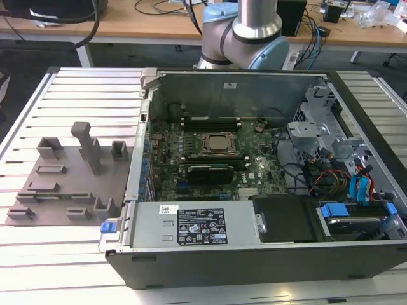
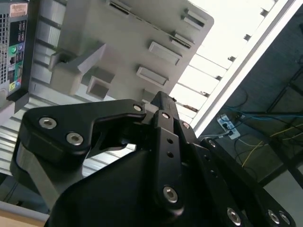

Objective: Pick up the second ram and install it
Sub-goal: 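Reach for the second ram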

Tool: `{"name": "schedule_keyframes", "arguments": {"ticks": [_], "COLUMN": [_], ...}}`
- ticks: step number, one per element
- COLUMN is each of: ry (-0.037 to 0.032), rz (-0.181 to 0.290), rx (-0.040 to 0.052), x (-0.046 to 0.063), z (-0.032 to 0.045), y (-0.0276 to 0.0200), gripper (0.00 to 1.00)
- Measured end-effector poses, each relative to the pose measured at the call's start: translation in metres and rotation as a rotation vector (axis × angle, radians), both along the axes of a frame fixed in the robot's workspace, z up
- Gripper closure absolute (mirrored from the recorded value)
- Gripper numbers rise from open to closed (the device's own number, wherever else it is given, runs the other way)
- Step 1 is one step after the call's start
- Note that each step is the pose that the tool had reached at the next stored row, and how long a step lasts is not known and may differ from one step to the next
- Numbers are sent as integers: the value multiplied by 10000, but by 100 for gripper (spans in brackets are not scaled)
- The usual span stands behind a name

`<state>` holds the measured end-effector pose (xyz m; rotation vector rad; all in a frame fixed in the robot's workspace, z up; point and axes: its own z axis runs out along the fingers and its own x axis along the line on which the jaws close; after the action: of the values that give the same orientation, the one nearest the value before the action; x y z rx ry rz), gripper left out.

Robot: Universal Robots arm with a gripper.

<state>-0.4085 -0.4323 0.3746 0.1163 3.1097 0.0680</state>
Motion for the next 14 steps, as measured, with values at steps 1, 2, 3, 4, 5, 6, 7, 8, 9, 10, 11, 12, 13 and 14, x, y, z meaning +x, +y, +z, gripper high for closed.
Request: {"name": "schedule_keyframes", "arguments": {"ticks": [1, 2, 3, 4, 5, 6, 7, 8, 9, 10, 11, 12, 13, 14], "ry": [4, 7, 10, 11, 13, 15, 15, 20, 20, 20, 21, 21, 22, 21], "rz": [-1, -2, 1, 1, 0, 0, 0, 0, -1, -1, 0, 0, 1, 0], "rx": [-9, -19, -30, -32, -34, -35, -36, -37, -37, -36, -36, -36, -36, -36], "x": [55, 101, 151, 171, 191, 208, 225, 249, 255, 259, 263, 264, 266, 266], "z": [-7, -13, -19, -23, -27, -31, -37, -46, -53, -58, -66, -72, -83, -94], "y": [-11, -23, -38, -50, -60, -69, -80, -104, -119, -134, -159, -177, -210, -245], "gripper": [90, 90, 90, 90, 90, 90, 90, 90, 90, 90, 90, 90, 90, 90]}}
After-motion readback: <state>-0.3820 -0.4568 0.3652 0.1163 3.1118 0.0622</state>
